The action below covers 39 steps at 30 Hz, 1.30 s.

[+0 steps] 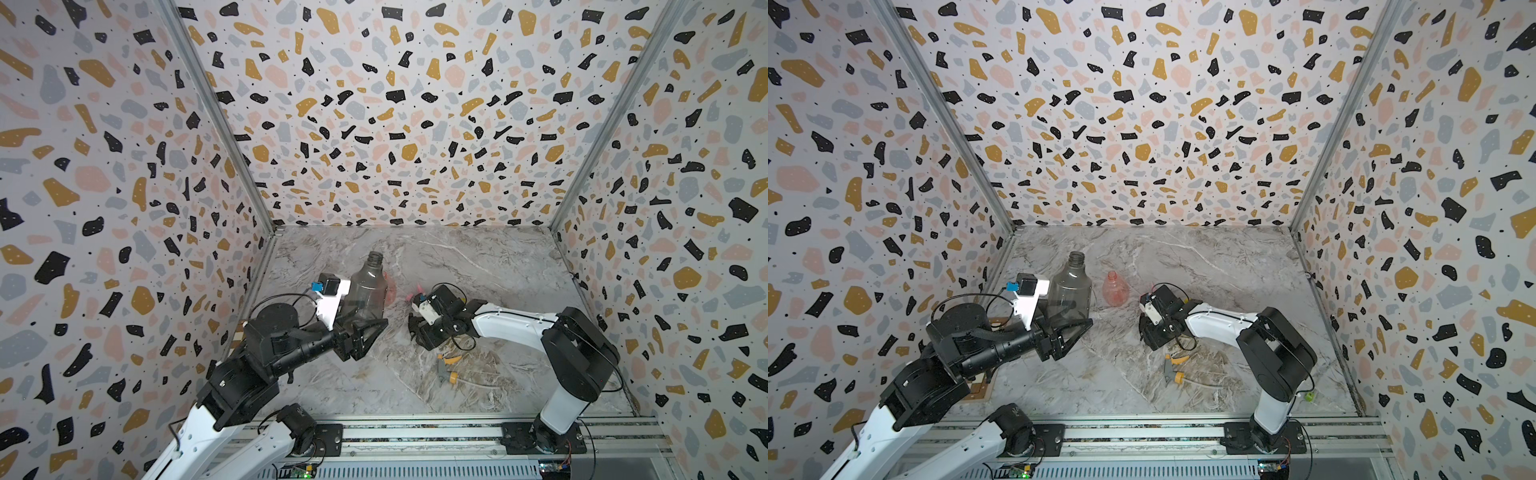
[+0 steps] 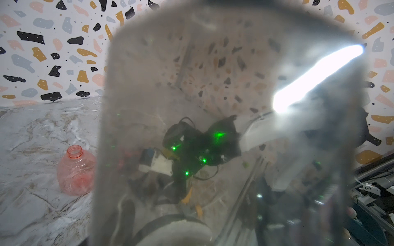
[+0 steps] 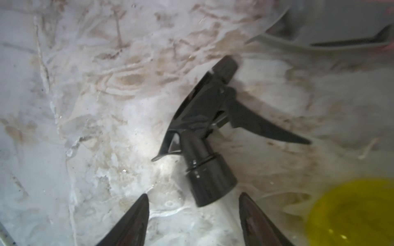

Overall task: Attach spray nozzles to spray bottles
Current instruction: Pick up the spray nozzle from the center of the board.

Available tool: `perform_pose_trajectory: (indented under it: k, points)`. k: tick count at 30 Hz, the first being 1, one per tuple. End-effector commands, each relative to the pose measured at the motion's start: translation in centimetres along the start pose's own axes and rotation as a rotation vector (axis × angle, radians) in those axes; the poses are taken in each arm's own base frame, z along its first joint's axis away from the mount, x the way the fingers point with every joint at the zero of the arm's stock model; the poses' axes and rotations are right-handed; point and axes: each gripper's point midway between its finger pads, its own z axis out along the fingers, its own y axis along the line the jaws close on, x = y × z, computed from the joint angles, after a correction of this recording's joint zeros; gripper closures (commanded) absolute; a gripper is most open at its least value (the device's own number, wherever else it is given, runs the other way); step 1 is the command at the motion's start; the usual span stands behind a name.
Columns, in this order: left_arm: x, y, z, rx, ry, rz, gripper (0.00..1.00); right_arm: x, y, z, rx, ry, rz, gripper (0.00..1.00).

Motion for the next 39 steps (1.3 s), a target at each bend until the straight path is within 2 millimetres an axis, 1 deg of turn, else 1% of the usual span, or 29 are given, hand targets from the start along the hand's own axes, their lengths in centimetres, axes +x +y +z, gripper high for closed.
perform_pose_trajectory:
  k: [1,2,4,6,8,13,17,20,28,36,39]
  points:
    - [-1.1,-0.5,-0.5,0.013,-0.047,0.048,1.00,0.0,2.9,-0.6,-0.076,-0.009,-0.001,0.33]
    - [-1.1,-0.5,-0.5,0.012,-0.048,0.050,1.00,-0.4,3.4,-1.0,-0.085,-0.022,-0.004,0.33]
    - [-1.2,-0.5,-0.6,0.008,-0.054,0.052,1.00,-1.3,3.4,-1.5,-0.073,-0.043,-0.005,0.33]
    - [-1.2,-0.5,-0.8,0.005,-0.059,0.055,1.00,-2.0,2.9,-1.9,-0.033,-0.054,-0.011,0.33]
    - [-1.2,-0.5,-0.9,0.004,-0.059,0.058,1.00,-2.4,2.3,-1.8,-0.004,-0.051,-0.004,0.34]
    - [-1.1,-0.3,-0.9,-0.009,-0.056,0.057,1.00,-2.4,1.2,-0.7,0.014,-0.037,0.092,0.37]
    - [-1.0,-0.2,-0.9,-0.006,-0.064,0.056,1.00,-3.1,0.7,-0.1,0.041,-0.034,0.116,0.37]
    - [-0.8,-0.1,-0.8,-0.005,-0.063,0.051,1.00,-3.4,0.2,0.4,0.083,-0.018,0.112,0.37]
    - [-0.5,-0.2,-0.7,0.002,-0.058,0.047,1.00,-4.1,-0.4,0.9,0.173,-0.001,0.066,0.38]
    - [-0.4,-0.2,-0.6,0.008,-0.053,0.047,1.00,-4.5,-0.6,2.1,0.204,0.018,0.049,0.43]
    - [-0.3,-0.2,-0.6,0.009,-0.051,0.046,1.00,-4.3,-0.7,2.6,0.211,0.034,0.043,0.45]
